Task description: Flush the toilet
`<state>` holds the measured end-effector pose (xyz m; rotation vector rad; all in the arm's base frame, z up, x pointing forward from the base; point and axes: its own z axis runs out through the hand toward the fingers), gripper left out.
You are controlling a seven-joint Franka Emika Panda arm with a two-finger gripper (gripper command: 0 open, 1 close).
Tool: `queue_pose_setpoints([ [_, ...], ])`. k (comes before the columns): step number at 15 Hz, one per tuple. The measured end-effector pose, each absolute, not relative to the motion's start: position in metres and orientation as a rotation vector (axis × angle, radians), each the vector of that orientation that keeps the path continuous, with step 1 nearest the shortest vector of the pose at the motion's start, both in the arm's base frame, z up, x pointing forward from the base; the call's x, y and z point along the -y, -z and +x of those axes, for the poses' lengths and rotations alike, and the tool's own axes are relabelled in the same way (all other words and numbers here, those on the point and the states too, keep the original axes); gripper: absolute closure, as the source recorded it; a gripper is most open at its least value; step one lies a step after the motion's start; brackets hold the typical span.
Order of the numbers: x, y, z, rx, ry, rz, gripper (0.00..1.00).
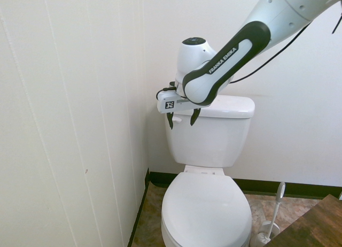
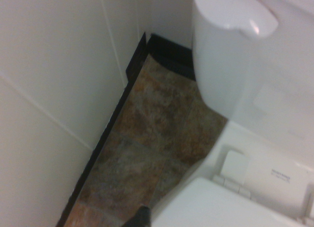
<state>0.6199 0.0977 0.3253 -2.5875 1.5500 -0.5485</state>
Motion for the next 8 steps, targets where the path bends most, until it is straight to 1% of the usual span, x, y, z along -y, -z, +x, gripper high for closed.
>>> queue_pose_setpoints([
  [5,-0.092,-0.314,0.669,-1.619,0.638,-2.500,1.00],
  [8,-0.082,-0.311,0.687,-1.657,0.693,-2.453,1.00],
])
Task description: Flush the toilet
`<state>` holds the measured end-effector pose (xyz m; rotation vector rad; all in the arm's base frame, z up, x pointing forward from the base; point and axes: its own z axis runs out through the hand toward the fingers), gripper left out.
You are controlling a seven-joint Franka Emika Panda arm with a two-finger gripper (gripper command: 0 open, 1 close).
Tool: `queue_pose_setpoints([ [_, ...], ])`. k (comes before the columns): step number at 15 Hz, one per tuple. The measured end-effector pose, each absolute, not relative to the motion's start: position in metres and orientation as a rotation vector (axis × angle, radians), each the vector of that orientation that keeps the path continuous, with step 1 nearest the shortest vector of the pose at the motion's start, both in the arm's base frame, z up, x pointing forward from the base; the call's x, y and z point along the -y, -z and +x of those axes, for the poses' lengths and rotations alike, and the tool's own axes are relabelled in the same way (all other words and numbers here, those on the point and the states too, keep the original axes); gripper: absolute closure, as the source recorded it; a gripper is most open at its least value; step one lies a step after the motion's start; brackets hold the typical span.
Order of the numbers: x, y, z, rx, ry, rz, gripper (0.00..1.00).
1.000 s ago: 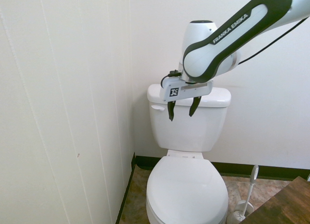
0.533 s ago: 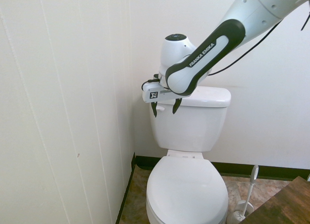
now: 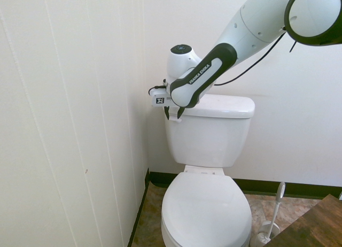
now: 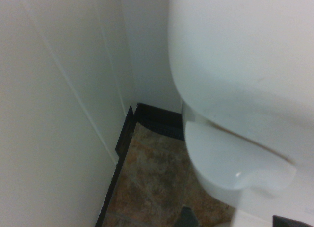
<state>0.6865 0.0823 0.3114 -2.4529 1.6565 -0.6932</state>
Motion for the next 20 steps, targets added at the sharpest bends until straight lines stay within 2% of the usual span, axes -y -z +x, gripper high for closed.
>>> queue_pose_setpoints([
  [20,-0.068,-0.287,0.717,-1.749,0.754,-2.335,1.00],
])
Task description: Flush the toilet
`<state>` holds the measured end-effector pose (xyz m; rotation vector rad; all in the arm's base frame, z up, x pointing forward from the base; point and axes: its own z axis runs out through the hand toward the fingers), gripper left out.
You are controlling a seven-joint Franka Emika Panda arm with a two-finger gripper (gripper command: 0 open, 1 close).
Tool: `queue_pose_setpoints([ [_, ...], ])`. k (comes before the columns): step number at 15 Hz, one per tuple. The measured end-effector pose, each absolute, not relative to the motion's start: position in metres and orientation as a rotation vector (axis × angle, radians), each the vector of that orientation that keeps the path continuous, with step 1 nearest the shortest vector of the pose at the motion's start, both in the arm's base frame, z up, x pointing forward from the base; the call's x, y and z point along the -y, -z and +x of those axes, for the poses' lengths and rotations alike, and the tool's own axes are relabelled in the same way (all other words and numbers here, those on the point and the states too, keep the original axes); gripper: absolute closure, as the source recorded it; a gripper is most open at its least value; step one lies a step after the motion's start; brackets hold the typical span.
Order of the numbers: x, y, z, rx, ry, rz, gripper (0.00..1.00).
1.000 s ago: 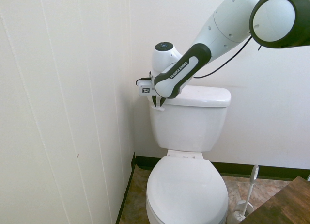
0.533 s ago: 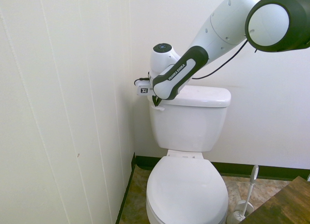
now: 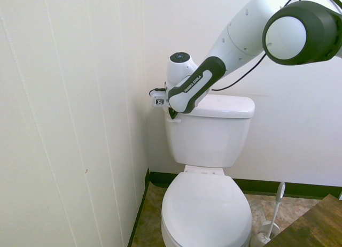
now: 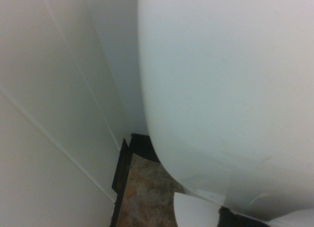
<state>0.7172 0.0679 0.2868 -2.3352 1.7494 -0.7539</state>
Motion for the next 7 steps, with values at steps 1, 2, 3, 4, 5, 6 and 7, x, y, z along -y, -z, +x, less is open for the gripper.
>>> queue_pose_setpoints([
  [1,-0.0682,-0.2859,0.7175,-1.749,0.753,-2.336,1.00],
  [2,-0.0683,-0.2847,0.7174,-1.750,0.751,-2.339,1.00],
  [3,-0.0684,-0.2829,0.7174,-1.754,0.747,-2.342,1.00],
  [4,-0.0683,-0.2805,0.7178,-1.761,0.739,-2.342,1.00],
  [5,-0.0680,-0.2783,0.7181,-1.768,0.732,-2.342,1.00],
  [6,-0.0678,-0.2773,0.7186,-1.770,0.729,-2.342,1.00],
  [7,-0.0678,-0.2773,0.7189,-1.772,0.727,-2.342,1.00],
])
